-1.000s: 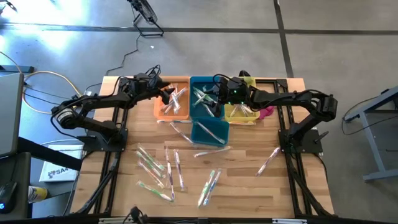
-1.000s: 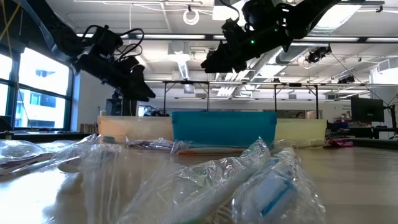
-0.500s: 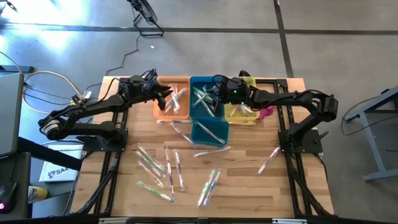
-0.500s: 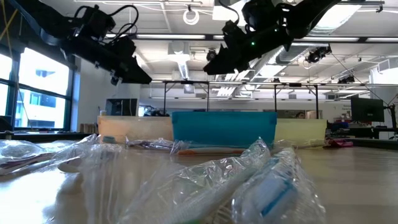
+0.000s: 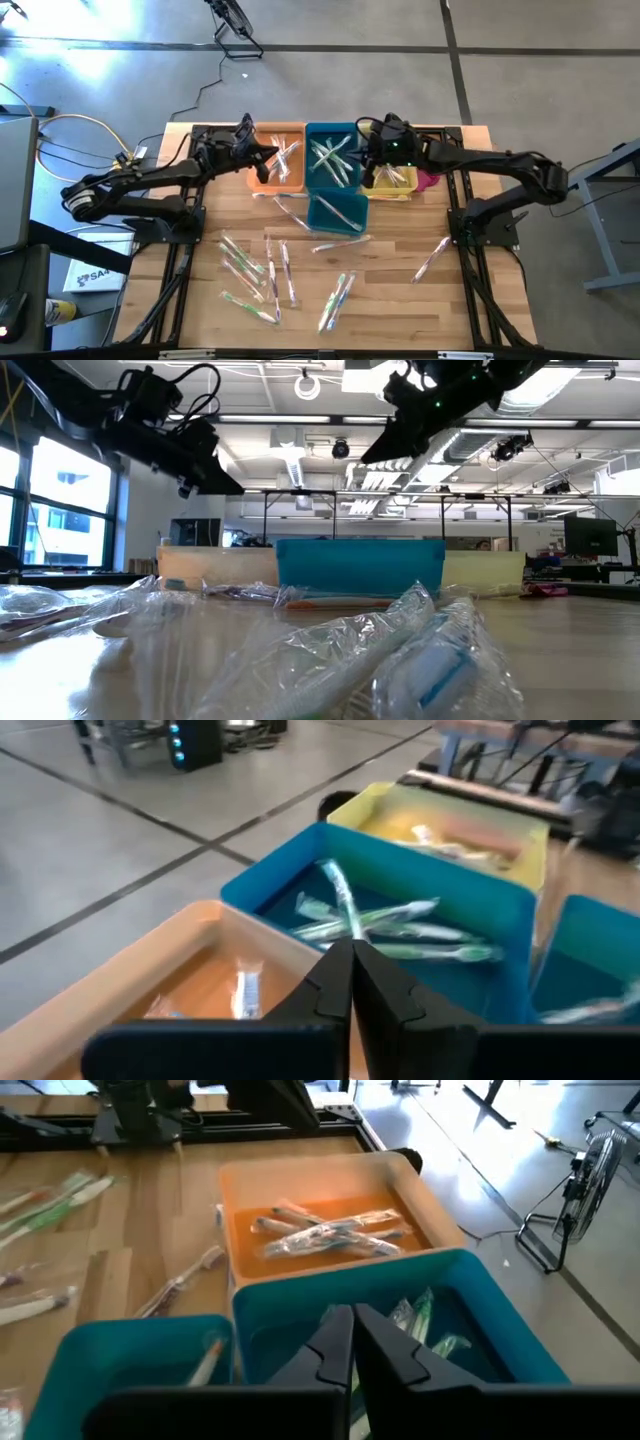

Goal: Pick & Place Toothbrushes
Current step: Put the blue toothbrush into the orange bin

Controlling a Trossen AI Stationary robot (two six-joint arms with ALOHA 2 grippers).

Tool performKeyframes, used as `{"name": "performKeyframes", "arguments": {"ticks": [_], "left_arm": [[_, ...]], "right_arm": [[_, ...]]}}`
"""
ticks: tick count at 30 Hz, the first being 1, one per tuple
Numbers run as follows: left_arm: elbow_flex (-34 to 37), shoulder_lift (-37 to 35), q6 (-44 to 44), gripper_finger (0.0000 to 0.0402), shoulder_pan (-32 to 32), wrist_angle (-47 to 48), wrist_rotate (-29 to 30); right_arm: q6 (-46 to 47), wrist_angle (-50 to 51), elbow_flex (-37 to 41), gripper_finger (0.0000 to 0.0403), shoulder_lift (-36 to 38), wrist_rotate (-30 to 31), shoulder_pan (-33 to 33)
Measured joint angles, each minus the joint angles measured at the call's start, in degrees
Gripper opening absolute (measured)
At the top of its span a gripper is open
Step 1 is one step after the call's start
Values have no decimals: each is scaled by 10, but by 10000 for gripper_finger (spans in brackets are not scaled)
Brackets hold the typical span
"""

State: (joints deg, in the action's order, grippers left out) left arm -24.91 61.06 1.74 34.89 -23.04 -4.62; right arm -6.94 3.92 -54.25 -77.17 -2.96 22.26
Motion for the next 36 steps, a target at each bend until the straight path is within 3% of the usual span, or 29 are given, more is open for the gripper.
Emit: {"name": "performKeyframes", "arguments": {"ticks": [5, 17, 26, 31, 36], "left_arm": [[18, 0, -4, 4, -35, -10, 65], [47, 0, 1, 1, -116, -25, 73], [48, 0, 2, 0, -203, -15, 146], [48, 0, 31, 0, -244, 25, 194], [9, 1, 91, 0, -277, 169, 250]], "right_arm": [[36, -46, 53, 2, 21, 1, 7], [84, -311, 242, 2, 153, -31, 34], [89, -362, 277, 2, 159, -10, 34], [88, -367, 278, 2, 157, 15, 34], [84, -376, 278, 2, 157, 14, 34]]}}
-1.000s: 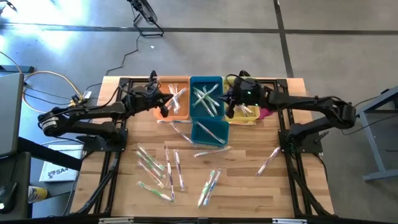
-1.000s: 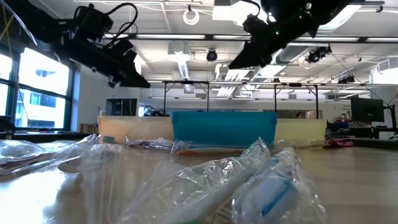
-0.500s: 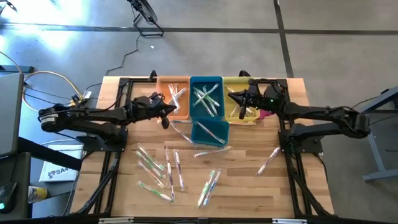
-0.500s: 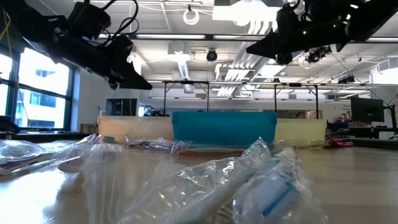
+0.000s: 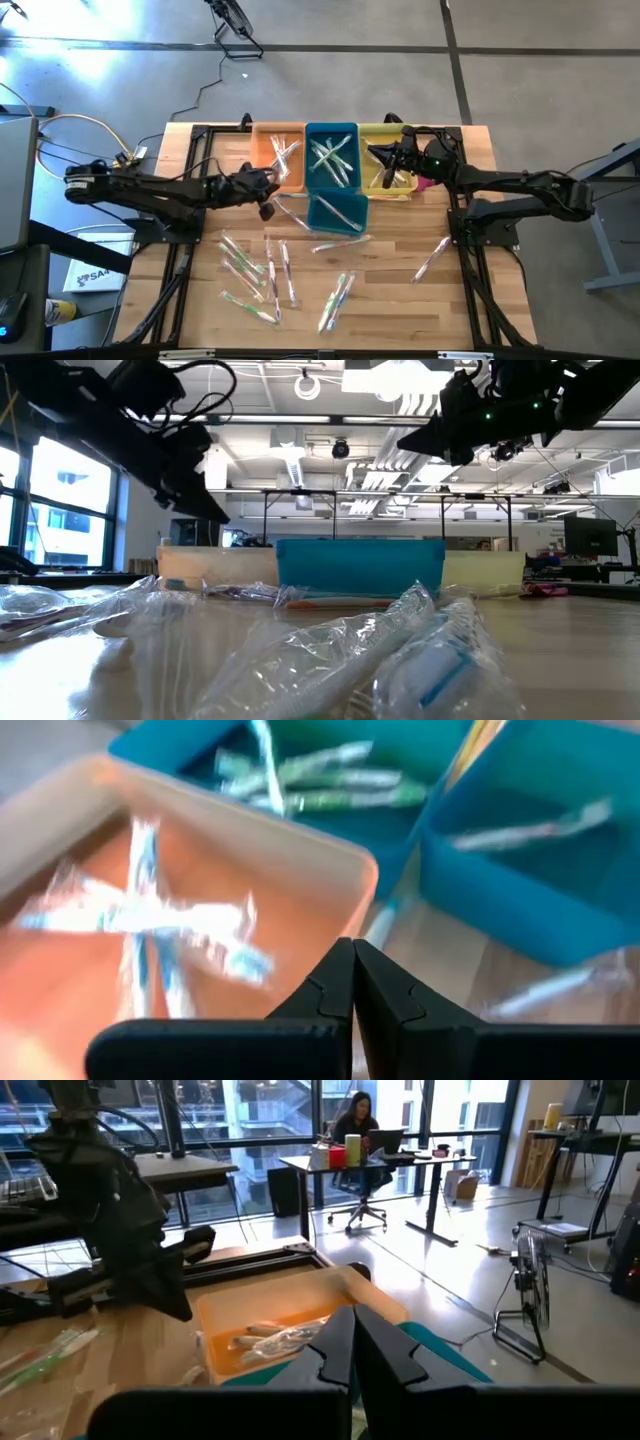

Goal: Pick & Place Toothbrushes
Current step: Put the blue toothbrush into the orange bin

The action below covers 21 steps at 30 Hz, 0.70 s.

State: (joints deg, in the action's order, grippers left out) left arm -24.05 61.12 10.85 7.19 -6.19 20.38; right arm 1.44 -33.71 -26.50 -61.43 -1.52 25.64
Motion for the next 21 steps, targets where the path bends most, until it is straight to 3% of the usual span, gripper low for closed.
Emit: {"name": "performKeyframes", "arguments": {"ticks": [10, 21], "left_arm": [[-108, 0, 107, 0, -63, 281, 52], [-116, 5, 179, 0, -80, 321, 64]], "right_arm": [[-2, 0, 0, 2, 0, -1, 0], [-19, 4, 0, 2, 0, 0, 0]]}}
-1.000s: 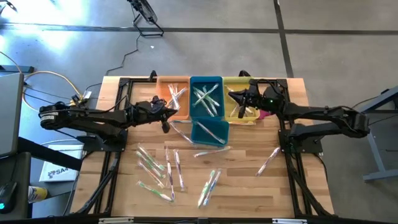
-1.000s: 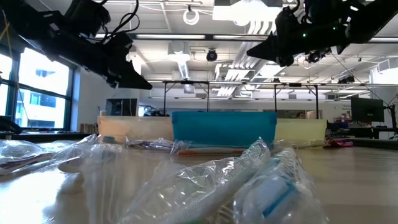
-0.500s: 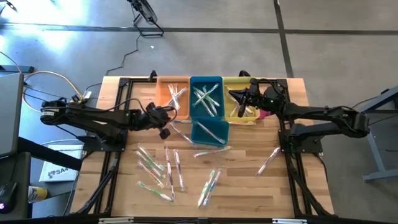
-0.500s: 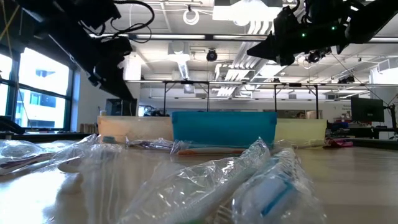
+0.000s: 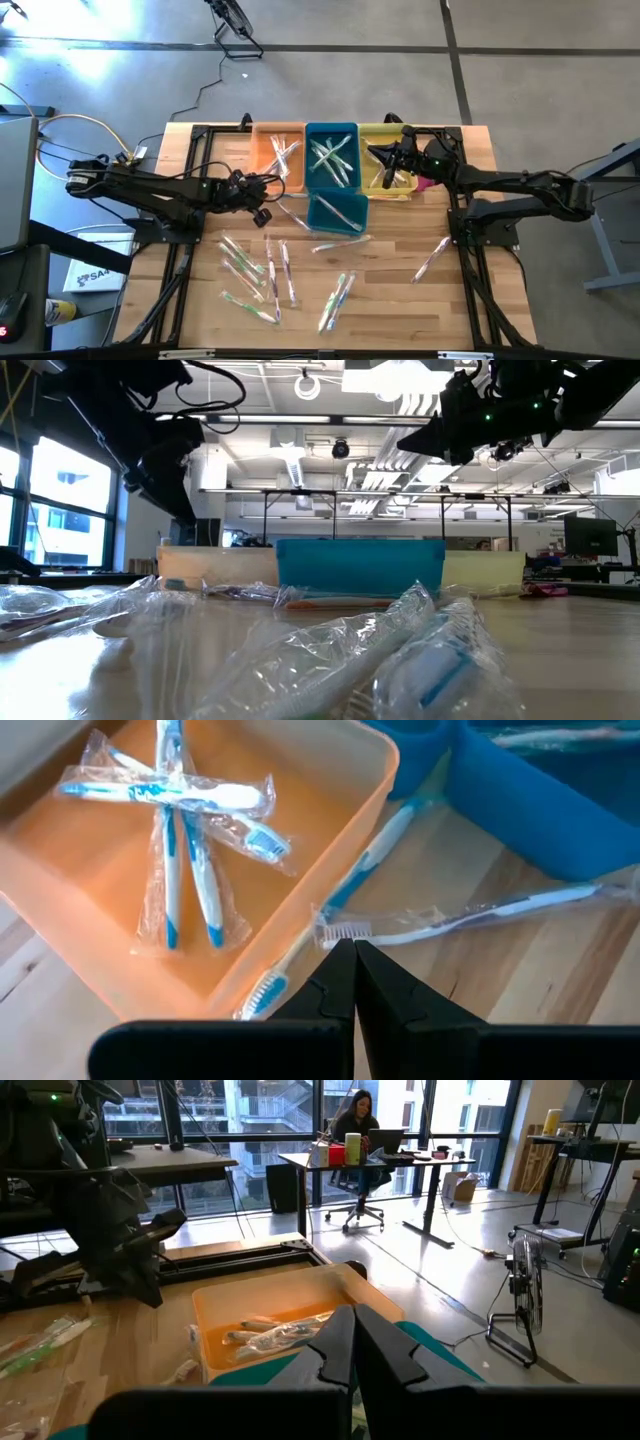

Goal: Pick & Place Toothbrushes
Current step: Put the blue toothbrush into the orange bin

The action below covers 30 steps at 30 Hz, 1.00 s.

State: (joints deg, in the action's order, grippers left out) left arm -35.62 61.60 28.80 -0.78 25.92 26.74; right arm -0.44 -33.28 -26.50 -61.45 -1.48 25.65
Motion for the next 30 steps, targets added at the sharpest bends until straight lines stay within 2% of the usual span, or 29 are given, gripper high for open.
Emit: {"name": "performKeyframes", "arguments": {"ticks": [30], "left_arm": [[0, 21, 0, 0, 0, 0, -7]], "right_arm": [[0, 1, 0, 2, 0, 0, 0]]}}
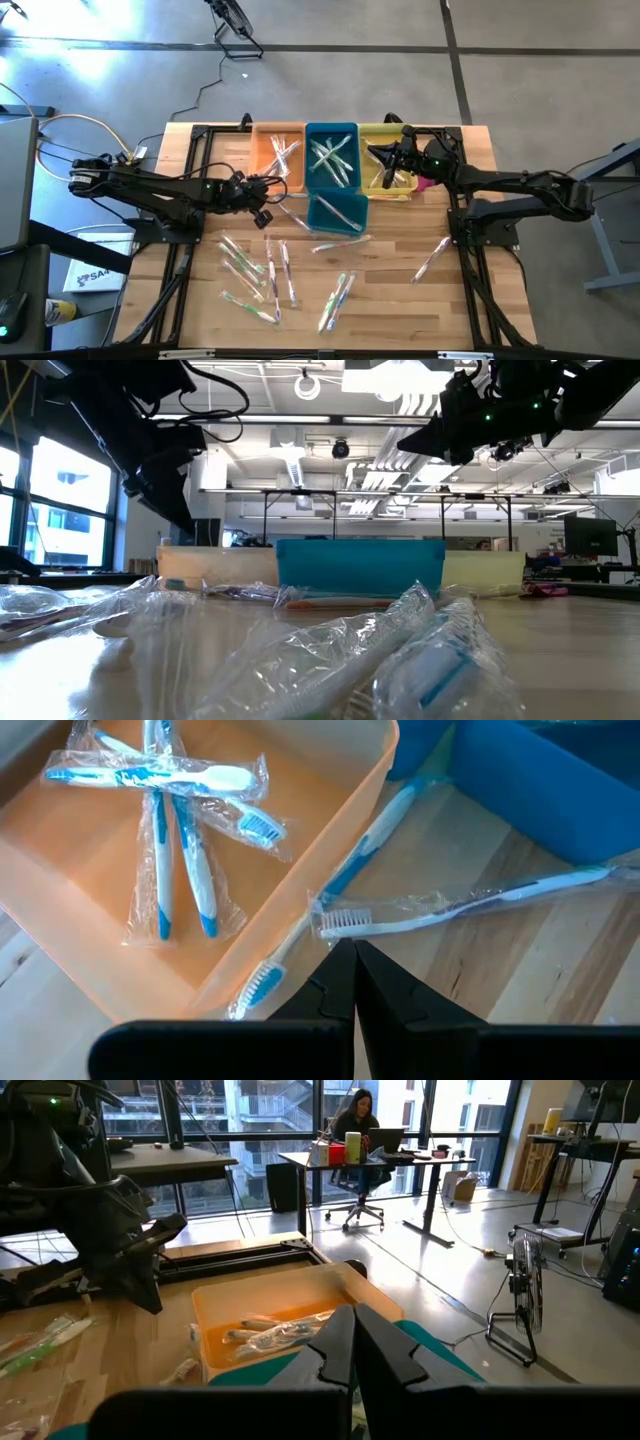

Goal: Pick & Place Toothbrushes
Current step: Put the blue toothbrush into the orange bin

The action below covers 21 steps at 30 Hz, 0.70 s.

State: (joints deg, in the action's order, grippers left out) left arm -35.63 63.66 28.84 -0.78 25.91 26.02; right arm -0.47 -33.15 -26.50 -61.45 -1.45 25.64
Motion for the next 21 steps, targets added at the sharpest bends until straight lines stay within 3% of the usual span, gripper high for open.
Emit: {"name": "performKeyframes", "arguments": {"ticks": [9, 21], "left_arm": [[0, 0, 0, 0, 0, 0, -46], [0, 0, -27, 6, 0, 0, -46]], "right_arm": [[-13, 14, 0, 2, 0, 0, 0], [-13, 16, 0, 2, 0, 0, 0]]}}
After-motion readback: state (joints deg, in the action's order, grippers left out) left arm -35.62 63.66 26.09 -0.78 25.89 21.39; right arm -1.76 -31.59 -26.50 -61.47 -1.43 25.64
